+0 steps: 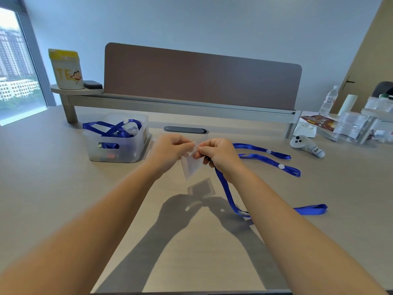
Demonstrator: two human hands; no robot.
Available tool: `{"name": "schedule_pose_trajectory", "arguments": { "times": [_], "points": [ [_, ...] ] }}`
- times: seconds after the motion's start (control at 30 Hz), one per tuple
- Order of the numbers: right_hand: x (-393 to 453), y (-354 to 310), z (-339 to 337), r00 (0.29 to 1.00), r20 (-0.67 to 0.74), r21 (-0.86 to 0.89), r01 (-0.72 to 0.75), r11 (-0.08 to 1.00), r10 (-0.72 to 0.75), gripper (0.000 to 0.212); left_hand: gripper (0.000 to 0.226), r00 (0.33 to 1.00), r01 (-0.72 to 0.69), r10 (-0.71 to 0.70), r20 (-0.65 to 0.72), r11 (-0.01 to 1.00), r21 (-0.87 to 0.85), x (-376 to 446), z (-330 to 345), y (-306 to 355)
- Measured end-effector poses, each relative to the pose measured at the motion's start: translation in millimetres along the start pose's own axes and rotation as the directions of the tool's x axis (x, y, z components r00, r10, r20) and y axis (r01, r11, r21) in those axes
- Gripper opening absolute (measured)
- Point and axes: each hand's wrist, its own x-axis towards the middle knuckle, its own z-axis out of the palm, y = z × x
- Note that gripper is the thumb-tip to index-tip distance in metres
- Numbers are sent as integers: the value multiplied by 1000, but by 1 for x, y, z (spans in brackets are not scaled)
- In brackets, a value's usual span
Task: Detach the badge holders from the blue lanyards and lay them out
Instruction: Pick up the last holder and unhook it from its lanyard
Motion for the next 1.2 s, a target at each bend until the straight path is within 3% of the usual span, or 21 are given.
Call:
{"name": "schedule_pose_trajectory", "arguments": {
  "times": [0.2, 0.6, 0.77, 0.87, 0.9, 0.97, 1.07, 1.13, 1.2],
  "points": [
    [0, -4, 5, 998, 24, -97, 63, 993, -60, 22, 21, 995, 80, -79, 58, 997, -13, 3, -6, 3],
    [0, -4, 16, 989, -18, -23, 146, 989, -147, 13, 14, 997, 7, -11, 75, 999, 51, 5, -16, 7],
    [3, -2, 13, 988, 1, 12, 156, 988, -156, 27, 12, 998, -28, 27, 57, 999, 18, 2, -11, 4],
    [8, -3, 5, 992, 53, 31, 112, 993, -113, 25, 24, 985, 146, -132, 112, 982, -122, 4, -9, -5],
    [10, -4, 2, 994, 62, 64, 83, 995, -87, 25, 34, 953, 288, -264, 149, 942, -174, 4, -9, -9],
    [13, -5, -2, 996, 75, 127, 33, 991, -43, 25, 60, 805, 578, -514, 295, 792, -197, 2, -11, -17],
    [13, -4, -5, 991, 126, 146, 20, 989, -39, 24, 82, 572, 769, -593, 566, 629, -118, -2, -8, -34],
    [13, -2, -5, 986, 164, 129, 14, 992, -35, 27, 79, 529, 822, -552, 644, 523, -226, -3, -3, -38],
    [13, 0, -4, 981, 192, 52, 6, 999, -16, 28, 59, 592, 805, -540, 598, 372, -462, -1, 2, -37]
  ]
}}
